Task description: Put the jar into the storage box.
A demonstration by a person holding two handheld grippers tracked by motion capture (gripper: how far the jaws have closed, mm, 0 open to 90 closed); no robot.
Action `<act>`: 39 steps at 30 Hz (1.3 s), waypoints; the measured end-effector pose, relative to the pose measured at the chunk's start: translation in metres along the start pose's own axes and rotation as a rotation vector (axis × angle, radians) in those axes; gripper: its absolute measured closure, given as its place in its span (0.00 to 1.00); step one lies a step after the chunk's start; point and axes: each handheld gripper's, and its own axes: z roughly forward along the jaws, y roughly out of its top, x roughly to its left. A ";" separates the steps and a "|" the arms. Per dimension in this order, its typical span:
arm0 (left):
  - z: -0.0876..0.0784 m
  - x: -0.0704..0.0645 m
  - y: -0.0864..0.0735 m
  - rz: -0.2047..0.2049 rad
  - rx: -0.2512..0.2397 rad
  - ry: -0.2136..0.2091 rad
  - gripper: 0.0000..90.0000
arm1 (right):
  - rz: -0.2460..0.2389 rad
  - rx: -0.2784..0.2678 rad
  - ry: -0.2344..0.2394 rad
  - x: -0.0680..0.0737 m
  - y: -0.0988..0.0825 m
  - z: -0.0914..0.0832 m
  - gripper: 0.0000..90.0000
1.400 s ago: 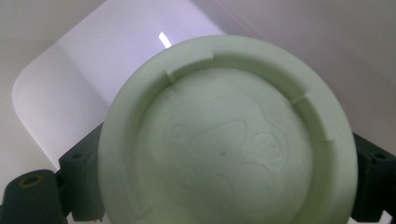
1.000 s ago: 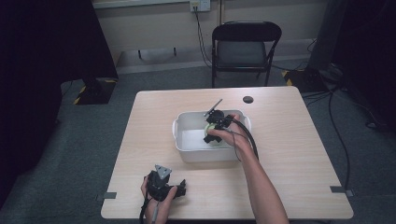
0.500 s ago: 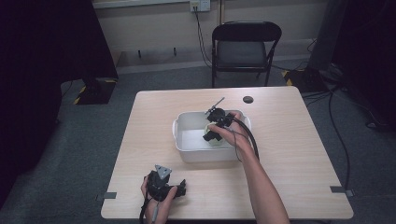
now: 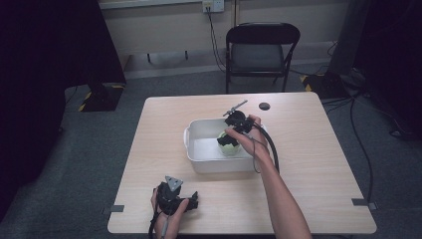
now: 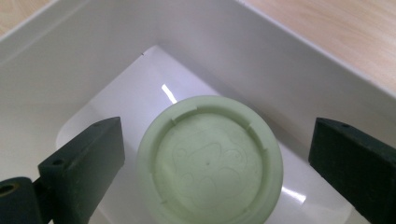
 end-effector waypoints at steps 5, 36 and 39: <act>0.000 0.000 0.000 -0.001 -0.001 0.000 0.00 | 0.013 -0.036 -0.007 0.000 -0.001 -0.011 0.03; 0.000 0.000 0.000 0.000 0.000 0.004 0.00 | 0.102 -0.246 -0.097 0.011 -0.045 -0.077 0.04; 0.000 0.000 0.000 -0.001 0.000 0.006 0.00 | 0.118 -0.253 -0.096 0.011 -0.051 -0.083 0.05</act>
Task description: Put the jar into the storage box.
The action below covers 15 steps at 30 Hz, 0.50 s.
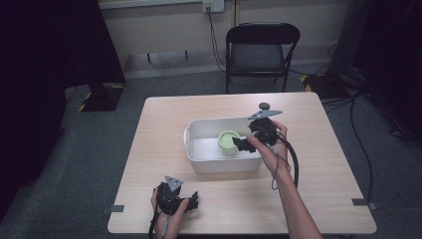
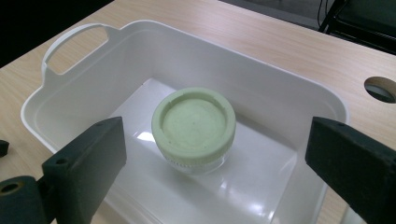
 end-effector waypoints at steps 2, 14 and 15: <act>0.000 0.000 0.000 0.000 0.000 0.000 0.00 | 0.003 -0.004 -0.008 -0.001 -0.003 -0.004 0.05; 0.000 0.000 0.000 -0.004 -0.001 0.003 0.00 | 0.064 -0.078 -0.052 -0.006 -0.028 -0.035 0.04; 0.000 0.000 0.000 -0.004 -0.001 0.003 0.00 | 0.067 -0.082 -0.054 -0.006 -0.030 -0.037 0.04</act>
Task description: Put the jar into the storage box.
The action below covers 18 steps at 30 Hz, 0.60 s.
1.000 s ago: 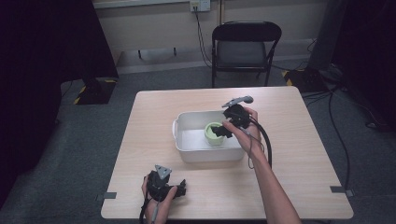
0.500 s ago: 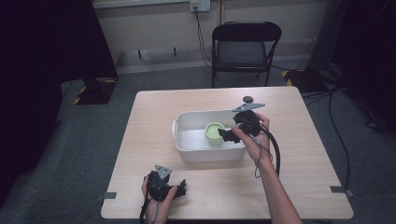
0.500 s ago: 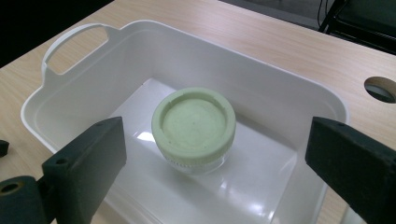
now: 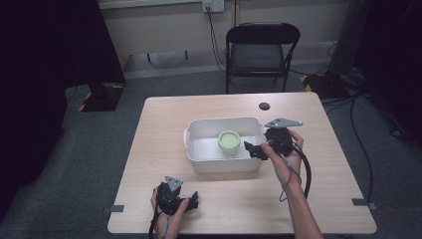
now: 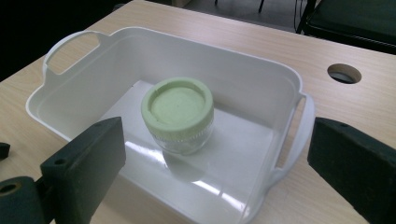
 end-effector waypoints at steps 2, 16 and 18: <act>0.000 0.000 0.000 -0.002 0.000 0.000 0.00 | 0.002 -0.008 -0.006 -0.001 -0.004 -0.004 0.04; 0.000 0.000 0.000 -0.005 -0.001 0.002 0.00 | 0.037 -0.062 -0.054 -0.006 -0.040 -0.034 0.04; 0.000 0.000 0.000 -0.005 -0.001 0.002 0.00 | 0.043 -0.068 -0.056 -0.005 -0.045 -0.038 0.04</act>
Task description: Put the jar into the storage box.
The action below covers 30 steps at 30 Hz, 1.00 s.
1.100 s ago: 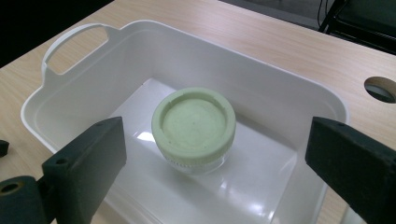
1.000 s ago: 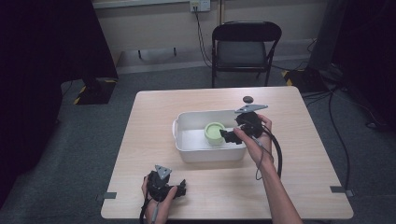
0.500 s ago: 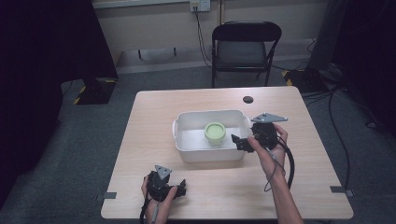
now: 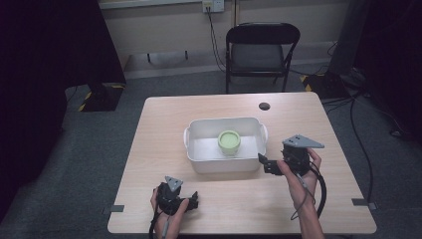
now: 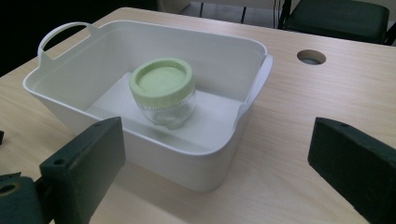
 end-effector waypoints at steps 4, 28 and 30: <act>0.000 0.000 0.000 0.000 0.000 0.000 0.00 | 0.010 -0.007 -0.010 0.000 -0.010 -0.005 0.04; 0.000 -0.001 0.000 -0.006 0.000 0.006 0.00 | 0.092 0.022 -0.072 0.000 -0.077 -0.011 0.03; 0.000 -0.001 0.000 -0.006 0.001 0.007 0.00 | 0.092 0.026 -0.080 0.001 -0.082 -0.010 0.03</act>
